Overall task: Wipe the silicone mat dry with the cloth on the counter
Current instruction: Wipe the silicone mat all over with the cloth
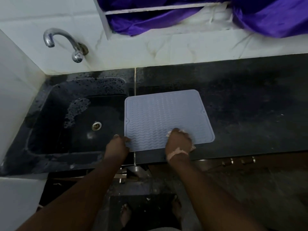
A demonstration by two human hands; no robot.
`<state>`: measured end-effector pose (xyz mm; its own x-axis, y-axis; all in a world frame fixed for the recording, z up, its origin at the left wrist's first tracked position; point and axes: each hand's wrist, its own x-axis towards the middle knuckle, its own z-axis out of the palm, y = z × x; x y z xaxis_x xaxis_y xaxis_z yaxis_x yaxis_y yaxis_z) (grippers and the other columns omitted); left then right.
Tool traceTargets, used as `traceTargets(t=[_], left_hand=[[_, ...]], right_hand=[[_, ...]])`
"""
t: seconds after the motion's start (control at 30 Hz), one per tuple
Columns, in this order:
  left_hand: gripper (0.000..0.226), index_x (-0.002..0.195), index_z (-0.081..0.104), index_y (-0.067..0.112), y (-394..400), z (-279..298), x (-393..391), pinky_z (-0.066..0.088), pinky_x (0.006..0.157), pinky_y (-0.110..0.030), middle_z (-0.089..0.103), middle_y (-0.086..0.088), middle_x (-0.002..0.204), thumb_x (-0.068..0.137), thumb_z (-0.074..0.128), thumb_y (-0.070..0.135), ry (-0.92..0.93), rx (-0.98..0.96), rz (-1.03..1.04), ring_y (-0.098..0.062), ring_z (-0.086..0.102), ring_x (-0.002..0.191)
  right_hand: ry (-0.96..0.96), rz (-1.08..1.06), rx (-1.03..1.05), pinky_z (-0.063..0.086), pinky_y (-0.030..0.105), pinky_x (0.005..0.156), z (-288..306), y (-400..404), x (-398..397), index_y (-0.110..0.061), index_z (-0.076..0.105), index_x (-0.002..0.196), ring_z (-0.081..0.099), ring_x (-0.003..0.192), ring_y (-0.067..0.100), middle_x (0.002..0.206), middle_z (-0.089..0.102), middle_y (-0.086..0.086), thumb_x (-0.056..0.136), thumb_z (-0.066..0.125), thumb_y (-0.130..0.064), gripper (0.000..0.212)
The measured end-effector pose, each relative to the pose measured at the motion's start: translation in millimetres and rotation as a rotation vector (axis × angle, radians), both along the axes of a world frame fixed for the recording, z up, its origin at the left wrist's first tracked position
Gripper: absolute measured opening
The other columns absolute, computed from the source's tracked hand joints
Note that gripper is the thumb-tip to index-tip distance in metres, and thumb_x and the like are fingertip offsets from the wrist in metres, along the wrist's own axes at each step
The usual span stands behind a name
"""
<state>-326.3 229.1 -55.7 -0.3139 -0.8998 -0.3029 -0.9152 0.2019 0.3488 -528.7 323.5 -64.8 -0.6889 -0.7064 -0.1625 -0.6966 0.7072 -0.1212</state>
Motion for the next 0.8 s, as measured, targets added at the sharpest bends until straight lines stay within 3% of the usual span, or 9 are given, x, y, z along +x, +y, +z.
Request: traceTargets(t=[0.07,0.2,0.3,0.4,0.47,0.53,0.6,0.67,0.8], left_hand=[[0.037,0.123,0.069,0.024,-1,-2,5,0.048,0.098,-0.033,0.054,-0.007,0.127,0.087,0.069,0.014,0.020,-0.018,-0.038,-0.025,0.062,0.111],[0.028,0.117,0.073,0.026,-6,-3,16,0.048,0.095,-0.029,0.058,-0.003,0.121,0.089,0.068,0.022,0.074,-0.038,-0.164,-0.022,0.063,0.106],[0.034,0.121,0.071,0.024,-15,-4,23,0.048,0.097,-0.030,0.058,-0.004,0.123,0.087,0.070,0.018,0.086,0.009,-0.204,-0.023,0.062,0.111],[0.045,0.127,0.065,0.024,-19,-4,27,0.047,0.097,-0.030,0.061,-0.007,0.124,0.084,0.067,0.011,0.160,0.017,-0.207,-0.025,0.062,0.113],[0.044,0.128,0.063,0.025,-21,-5,28,0.049,0.096,-0.031,0.064,-0.008,0.121,0.087,0.059,0.010,0.218,-0.007,-0.205,-0.026,0.063,0.111],[0.047,0.135,0.058,0.029,-24,-9,32,0.050,0.098,-0.037,0.061,-0.008,0.124,0.090,0.057,0.016,0.131,-0.037,-0.242,-0.029,0.058,0.115],[0.054,0.144,0.048,0.031,-24,-14,37,0.047,0.102,-0.042,0.053,-0.008,0.134,0.092,0.060,0.023,-0.015,-0.085,-0.288,-0.032,0.048,0.124],[0.057,0.147,0.045,0.033,-22,-19,41,0.045,0.103,-0.042,0.050,-0.008,0.136,0.093,0.061,0.027,-0.024,-0.100,-0.278,-0.033,0.046,0.124],[0.038,0.130,0.061,0.031,-27,-21,43,0.047,0.099,-0.041,0.058,-0.006,0.124,0.092,0.060,0.026,0.029,-0.120,-0.278,-0.030,0.053,0.116]], right_hand=[[-0.082,0.101,0.020,0.054,0.048,0.087,6,-14,57,-0.003,0.056,0.125,0.061,0.111,0.034,0.125,0.061,0.023,0.095,0.038,-0.004,0.035],[-0.313,0.365,-0.106,0.051,0.040,0.090,19,-28,113,-0.010,0.062,0.112,0.059,0.109,0.031,0.112,0.067,0.012,0.095,0.048,-0.011,0.022],[-0.543,0.162,-0.306,0.054,0.034,0.079,36,-19,66,-0.018,0.061,0.099,0.065,0.091,0.024,0.094,0.067,0.002,0.091,0.056,-0.011,0.012],[-0.316,-0.104,-0.344,0.055,0.042,0.087,38,2,-10,-0.018,0.052,0.119,0.065,0.095,0.026,0.101,0.065,0.005,0.095,0.055,-0.016,0.025],[-0.189,-0.220,-0.191,0.047,0.054,0.098,34,10,-44,-0.017,0.037,0.137,0.059,0.111,0.039,0.120,0.058,0.017,0.097,0.052,-0.022,0.043],[-0.199,-0.260,-0.043,0.041,0.058,0.103,24,7,-38,-0.015,0.029,0.145,0.052,0.120,0.043,0.131,0.052,0.023,0.100,0.045,-0.028,0.049],[-0.055,-0.196,0.000,0.047,0.055,0.093,17,-2,5,-0.015,0.042,0.133,0.058,0.110,0.038,0.123,0.056,0.018,0.101,0.041,-0.026,0.034],[0.072,-0.032,0.027,0.050,0.048,0.083,14,-16,70,-0.013,0.049,0.119,0.060,0.099,0.034,0.112,0.057,0.015,0.098,0.040,-0.017,0.023],[-0.099,0.331,-0.037,0.050,0.046,0.080,18,-45,161,-0.013,0.052,0.121,0.065,0.094,0.033,0.105,0.064,0.013,0.098,0.038,-0.010,0.028]])
